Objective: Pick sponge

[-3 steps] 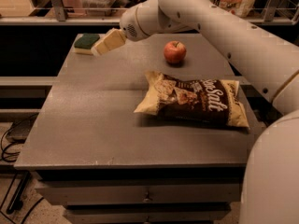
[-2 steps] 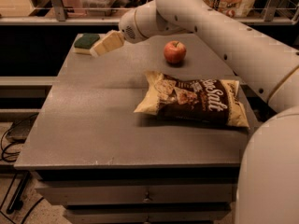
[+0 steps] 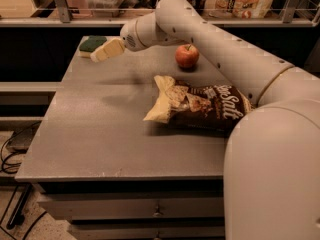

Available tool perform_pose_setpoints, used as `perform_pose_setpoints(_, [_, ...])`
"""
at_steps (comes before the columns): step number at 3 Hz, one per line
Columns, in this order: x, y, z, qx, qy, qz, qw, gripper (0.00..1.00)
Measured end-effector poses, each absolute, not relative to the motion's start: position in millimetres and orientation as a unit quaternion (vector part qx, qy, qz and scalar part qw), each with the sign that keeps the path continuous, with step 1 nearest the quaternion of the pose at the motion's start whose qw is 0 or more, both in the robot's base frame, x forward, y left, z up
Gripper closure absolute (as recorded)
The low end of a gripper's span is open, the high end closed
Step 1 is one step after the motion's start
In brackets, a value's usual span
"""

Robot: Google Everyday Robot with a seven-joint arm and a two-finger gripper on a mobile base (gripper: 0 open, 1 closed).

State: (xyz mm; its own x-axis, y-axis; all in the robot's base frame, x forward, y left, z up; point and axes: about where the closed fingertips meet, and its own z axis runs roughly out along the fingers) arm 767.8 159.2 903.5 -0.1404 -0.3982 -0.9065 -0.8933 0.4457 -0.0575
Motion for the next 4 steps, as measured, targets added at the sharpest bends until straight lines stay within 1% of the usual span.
perform_pose_setpoints(2, [802, 201, 889, -0.469, 0.693, 0.278, 0.472, 0.00])
perform_pose_setpoints(4, [828, 230, 869, -0.485, 0.685, 0.272, 0.470, 0.00])
